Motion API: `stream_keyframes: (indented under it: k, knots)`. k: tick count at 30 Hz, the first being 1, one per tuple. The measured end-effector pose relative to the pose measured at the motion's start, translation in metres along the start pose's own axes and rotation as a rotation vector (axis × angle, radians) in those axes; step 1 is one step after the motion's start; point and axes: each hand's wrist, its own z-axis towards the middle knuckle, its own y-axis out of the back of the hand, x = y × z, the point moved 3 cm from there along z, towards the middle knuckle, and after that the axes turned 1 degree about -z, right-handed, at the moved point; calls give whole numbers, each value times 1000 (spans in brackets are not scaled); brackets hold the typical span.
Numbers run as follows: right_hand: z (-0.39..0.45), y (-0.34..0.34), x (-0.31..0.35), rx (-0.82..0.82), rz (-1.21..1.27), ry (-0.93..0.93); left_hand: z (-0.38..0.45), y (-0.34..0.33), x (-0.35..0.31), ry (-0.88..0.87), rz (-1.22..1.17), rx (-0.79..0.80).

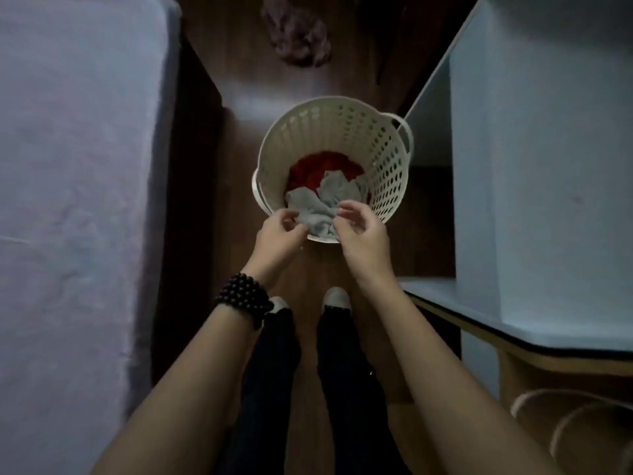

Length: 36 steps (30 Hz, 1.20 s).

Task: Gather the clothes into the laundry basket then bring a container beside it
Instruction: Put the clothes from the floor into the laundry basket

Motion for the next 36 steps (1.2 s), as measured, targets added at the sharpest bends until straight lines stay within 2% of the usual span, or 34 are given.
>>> stream_keyframes:
  k: [3, 5, 7, 12, 17, 23, 31, 36]
  knots:
    - [58, -28, -63, -41, 17, -239, 67, -25, 51, 270, -173, -40]
    - [96, -41, -115, -73, 120, -487, 110, -41, 92, 455, -279, -50]
    - [128, -47, -153, -86, 210, -645, 143, -52, 123, 557, -319, -79]
    - [179, -63, -220, -195, 415, -836, 202, -76, 173, 572, -544, -133]
    - [197, -75, -237, -323, 612, -806, 221, -87, 172, 496, -545, -189]
    - [184, -75, -159, -298, 625, -733, 193, -45, 112, 462, -602, -192]
    - [172, -70, 29, -194, 627, -668, 138, 34, -67, 358, -700, -255]
    - [192, -71, 159, -121, 619, -573, 133, 87, -188, 230, -734, -282]
